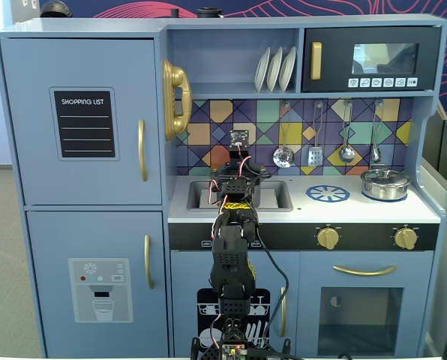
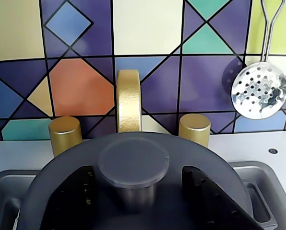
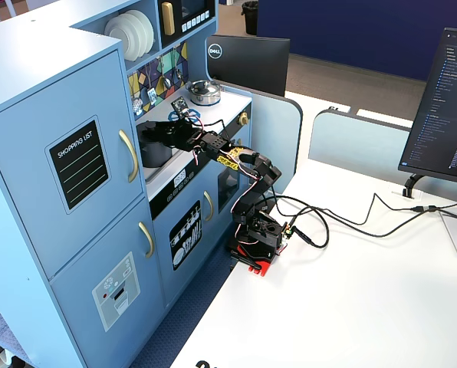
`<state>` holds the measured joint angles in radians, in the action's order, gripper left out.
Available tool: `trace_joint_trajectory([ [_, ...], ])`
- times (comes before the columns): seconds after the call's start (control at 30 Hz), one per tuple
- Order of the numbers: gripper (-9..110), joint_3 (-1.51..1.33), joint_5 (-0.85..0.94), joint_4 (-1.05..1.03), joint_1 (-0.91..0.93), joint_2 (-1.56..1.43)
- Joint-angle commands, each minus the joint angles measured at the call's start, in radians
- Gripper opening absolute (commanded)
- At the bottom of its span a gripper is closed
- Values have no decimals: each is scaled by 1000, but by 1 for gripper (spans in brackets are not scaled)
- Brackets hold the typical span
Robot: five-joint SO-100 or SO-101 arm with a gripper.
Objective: Take off the lid from the gray recipient and place it on the counter
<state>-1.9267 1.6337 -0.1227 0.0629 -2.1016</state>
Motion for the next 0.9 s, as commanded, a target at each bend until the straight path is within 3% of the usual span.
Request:
trace_joint_trajectory([
  [0.0,13,67,3,2,-17,5],
  [0.2,9,71,-6,8,-23,14],
  [0.3,0,69,0,8,-28,14],
  [0.87,0,106,-14,75,-26,-21],
])
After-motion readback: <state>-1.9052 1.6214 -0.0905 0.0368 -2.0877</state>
